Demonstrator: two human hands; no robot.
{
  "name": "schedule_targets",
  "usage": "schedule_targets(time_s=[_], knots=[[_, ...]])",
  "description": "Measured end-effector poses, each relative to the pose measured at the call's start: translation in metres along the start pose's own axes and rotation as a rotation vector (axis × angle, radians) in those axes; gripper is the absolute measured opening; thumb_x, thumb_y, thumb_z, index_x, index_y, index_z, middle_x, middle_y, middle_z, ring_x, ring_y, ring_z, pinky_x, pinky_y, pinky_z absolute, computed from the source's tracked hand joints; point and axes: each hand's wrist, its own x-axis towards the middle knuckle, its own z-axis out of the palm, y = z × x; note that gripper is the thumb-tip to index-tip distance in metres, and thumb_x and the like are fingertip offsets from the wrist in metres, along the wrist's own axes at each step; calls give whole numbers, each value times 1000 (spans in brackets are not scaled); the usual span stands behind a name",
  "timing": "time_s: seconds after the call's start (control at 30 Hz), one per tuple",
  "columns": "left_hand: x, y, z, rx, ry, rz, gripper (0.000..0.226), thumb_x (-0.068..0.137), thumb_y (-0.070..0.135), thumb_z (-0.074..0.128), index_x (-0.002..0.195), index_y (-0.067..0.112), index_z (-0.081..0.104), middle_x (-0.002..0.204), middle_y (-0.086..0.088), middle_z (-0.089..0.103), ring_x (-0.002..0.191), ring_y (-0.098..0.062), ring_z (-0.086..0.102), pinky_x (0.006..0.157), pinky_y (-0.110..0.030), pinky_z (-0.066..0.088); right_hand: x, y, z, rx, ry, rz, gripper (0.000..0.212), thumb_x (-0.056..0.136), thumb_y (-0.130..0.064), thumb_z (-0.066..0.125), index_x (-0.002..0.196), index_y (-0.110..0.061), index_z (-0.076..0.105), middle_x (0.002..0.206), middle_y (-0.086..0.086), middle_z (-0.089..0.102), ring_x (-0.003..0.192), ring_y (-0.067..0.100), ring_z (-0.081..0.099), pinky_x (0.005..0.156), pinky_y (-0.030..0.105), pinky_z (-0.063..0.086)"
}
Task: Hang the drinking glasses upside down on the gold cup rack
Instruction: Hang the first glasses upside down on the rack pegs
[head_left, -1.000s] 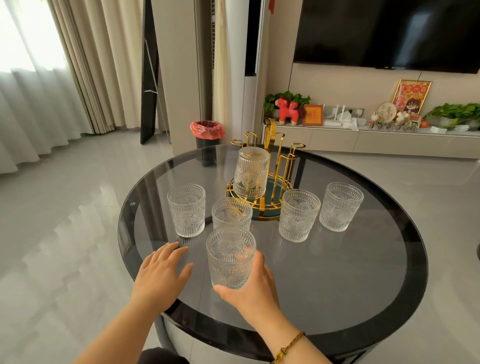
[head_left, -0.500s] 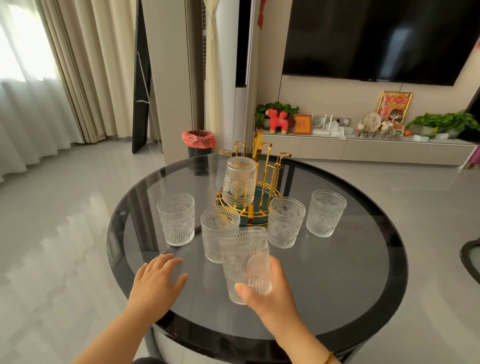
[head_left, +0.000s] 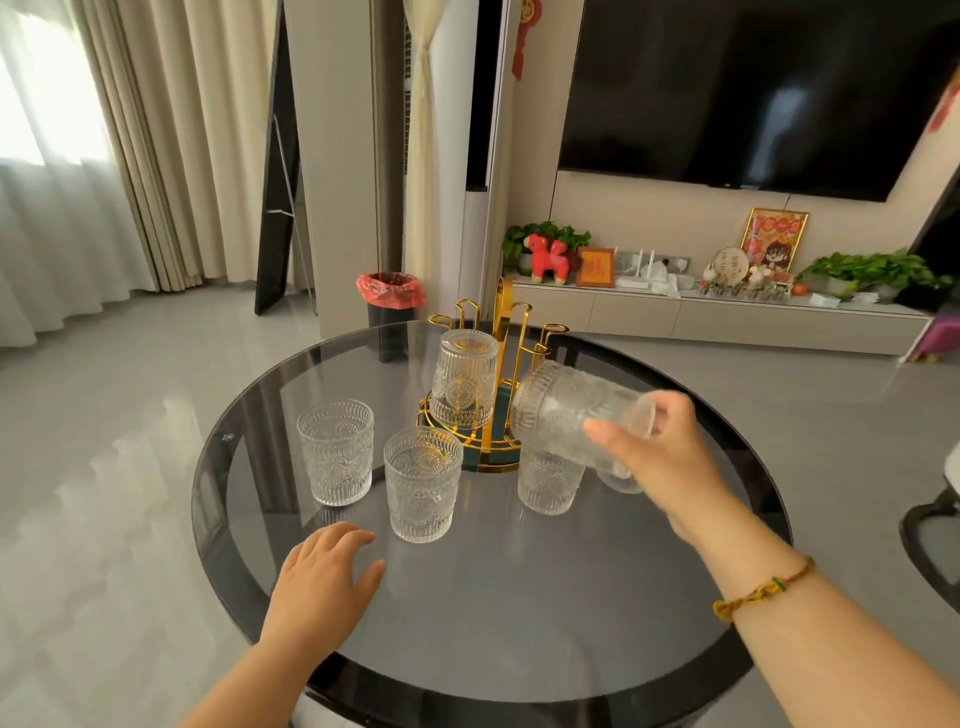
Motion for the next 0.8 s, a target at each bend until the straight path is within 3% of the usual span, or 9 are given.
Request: schedule_targets(time_s=[0.23,0.37,0.63,0.8], knots=[[1,0,3,27,17,2,40,91,42,41,126,25,40,136,7,41,130,-13,32,110,-31,23,57,-28,-9,-134,65,-3,73,68,-32,72,127,-15,32,114,-1,36,101,12,35,80,29,32],[3,-1,4,30,9,4,42,91,43,40,129,25,37,139,7,38,132,-13,28,111,-30,19,80,-37,-7,-243,60,-52,75,68,-31,72,127,-13,30,133,8,38,101,12,32,82,27,30],[7,-1,4,36,-8,13,44,90,43,40,130,24,36,140,7,36,134,-12,25,111,-32,17,114,-40,14,-334,-4,-109,71,68,-31,72,126,-12,35,133,7,42,101,12,35,80,27,31],[9,0,3,40,-24,6,44,90,44,39,130,25,35,140,7,35,134,-13,24,112,-32,17,127,-35,39,-403,-38,-102,73,67,-29,72,128,-12,35,138,7,40,121,24,41,82,28,33]])
